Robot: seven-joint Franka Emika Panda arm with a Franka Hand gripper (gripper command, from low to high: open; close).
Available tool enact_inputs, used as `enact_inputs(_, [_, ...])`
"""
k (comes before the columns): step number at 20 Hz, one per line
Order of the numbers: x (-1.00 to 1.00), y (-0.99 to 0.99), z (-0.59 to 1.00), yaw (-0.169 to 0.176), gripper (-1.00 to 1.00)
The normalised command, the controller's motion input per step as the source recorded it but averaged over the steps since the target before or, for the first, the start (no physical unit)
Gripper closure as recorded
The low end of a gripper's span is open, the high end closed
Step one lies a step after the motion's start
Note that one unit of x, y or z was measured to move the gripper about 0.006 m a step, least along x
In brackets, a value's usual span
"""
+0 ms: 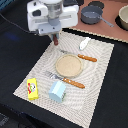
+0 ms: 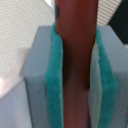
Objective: Interact with the objects in diverse but meaningful ways.
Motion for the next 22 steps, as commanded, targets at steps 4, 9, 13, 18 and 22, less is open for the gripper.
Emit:
enact_inputs(4, [-0.65,-0.45,0.03,-0.042,1.0])
enact_inputs(9, [-0.58,-0.37,-0.09,-0.032,1.0])
enact_inputs(13, [-0.42,-0.17,-0.28,-0.004,1.0])
enact_inputs(18, [-0.3,-0.05,-0.31,0.0,1.0])
enact_inputs(22, [-0.16,0.0,-0.31,0.0,1.0])
